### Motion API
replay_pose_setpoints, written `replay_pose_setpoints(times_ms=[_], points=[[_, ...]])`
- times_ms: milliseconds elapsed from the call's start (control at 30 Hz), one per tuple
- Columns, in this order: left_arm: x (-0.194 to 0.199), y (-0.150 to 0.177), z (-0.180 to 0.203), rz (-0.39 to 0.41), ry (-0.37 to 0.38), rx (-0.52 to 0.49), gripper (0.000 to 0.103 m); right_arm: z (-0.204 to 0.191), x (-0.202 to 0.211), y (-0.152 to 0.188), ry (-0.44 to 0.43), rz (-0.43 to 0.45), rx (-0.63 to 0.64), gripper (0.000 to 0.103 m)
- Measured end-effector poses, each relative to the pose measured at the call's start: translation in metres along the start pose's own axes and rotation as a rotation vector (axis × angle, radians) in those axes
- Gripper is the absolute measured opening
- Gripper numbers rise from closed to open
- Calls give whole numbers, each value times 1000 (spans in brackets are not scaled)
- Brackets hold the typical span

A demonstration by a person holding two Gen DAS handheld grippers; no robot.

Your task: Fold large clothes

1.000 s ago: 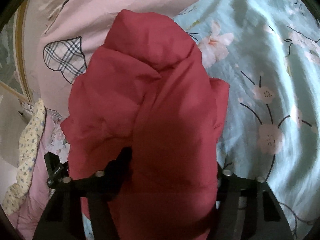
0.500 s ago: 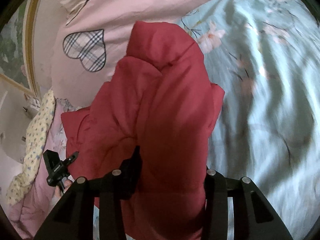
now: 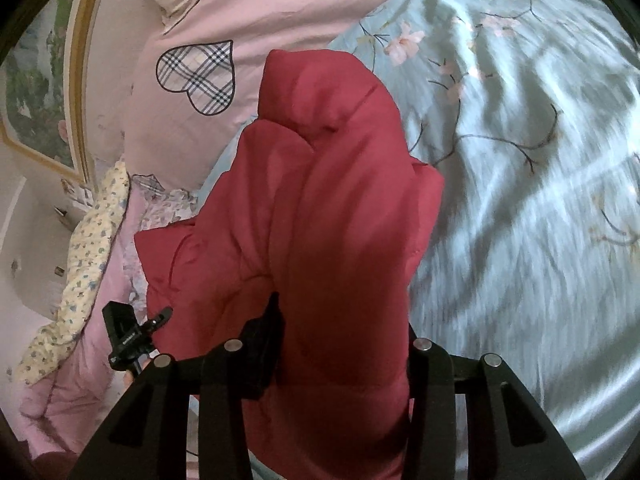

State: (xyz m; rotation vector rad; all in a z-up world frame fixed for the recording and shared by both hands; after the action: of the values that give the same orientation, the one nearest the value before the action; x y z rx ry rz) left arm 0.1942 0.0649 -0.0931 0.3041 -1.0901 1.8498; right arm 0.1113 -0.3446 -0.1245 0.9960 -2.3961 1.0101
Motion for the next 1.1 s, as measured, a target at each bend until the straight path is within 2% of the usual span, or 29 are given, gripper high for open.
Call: replay_pose_setpoints(times_ms=[133,333,433,667,900,1100], points=[[-1,3,-5,-2,-6,3,44,3,0,4,-2,5,-9,44],[-21,4,-16,7,-72,-27,45,18,-11,2,36,15,1,51],[-28,5,-21,10,-80,-28,50,30,-18,3,27,18,-25,58],[-34,6,-23,14,-115,-40,59,38,-21,6,27,28,-33,68],[-32,4,-22,13,-151,-48,66,36,-20,7,83,34,-8,80],[-20,-1,-17,35,-168,-72,69,33,-20,4,110,32,3,82]])
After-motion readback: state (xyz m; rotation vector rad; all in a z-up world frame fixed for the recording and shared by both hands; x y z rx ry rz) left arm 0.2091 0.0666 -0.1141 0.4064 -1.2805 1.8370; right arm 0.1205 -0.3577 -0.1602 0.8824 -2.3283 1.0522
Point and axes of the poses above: each gripper's, at about its wrist camera, not at the fingertips, and x roughly against the way its jaws point, z to its right, y to its underside, the point moved 5 cm from there along -x, roughly the way its jaws point, and after that the axes turned 6 degrees about z, right-handed, at the moved point
